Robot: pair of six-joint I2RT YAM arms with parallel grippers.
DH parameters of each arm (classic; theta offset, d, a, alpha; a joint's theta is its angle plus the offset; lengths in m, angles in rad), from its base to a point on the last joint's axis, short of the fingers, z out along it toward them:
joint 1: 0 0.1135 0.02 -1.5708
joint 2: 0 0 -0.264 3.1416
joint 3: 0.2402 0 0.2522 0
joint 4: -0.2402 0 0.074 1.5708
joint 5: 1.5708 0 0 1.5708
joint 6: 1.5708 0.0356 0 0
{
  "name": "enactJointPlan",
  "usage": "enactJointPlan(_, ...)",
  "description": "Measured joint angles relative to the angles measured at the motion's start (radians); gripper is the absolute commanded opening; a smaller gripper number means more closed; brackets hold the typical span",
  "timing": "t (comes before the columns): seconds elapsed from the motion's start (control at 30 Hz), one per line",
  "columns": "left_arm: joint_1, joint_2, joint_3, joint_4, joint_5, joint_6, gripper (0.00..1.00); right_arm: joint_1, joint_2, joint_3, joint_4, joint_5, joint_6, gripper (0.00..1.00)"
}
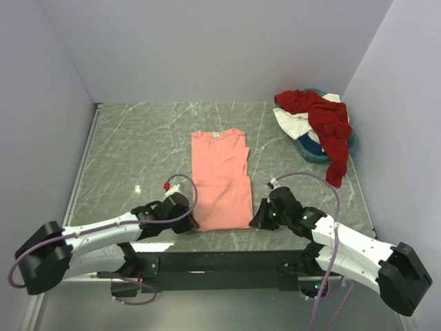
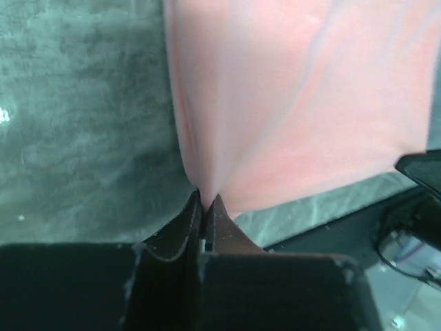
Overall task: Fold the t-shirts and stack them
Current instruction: Fold the tshirt
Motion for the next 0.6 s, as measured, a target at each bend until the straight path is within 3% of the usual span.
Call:
enactJointPlan(0.3,-0.005,-0.288,-0.045,-0.062,0.039,0.035,0.01,0.011,-0.214,-0.001,-0.107,-0.023,-0.042,0.0)
enactJointPlan(0.6,-0.01,-0.446,-0.043,-0.109,0.046,0.073,0.01,0.015,-0.279,0.063,-0.21,-0.021,-0.076,0.0)
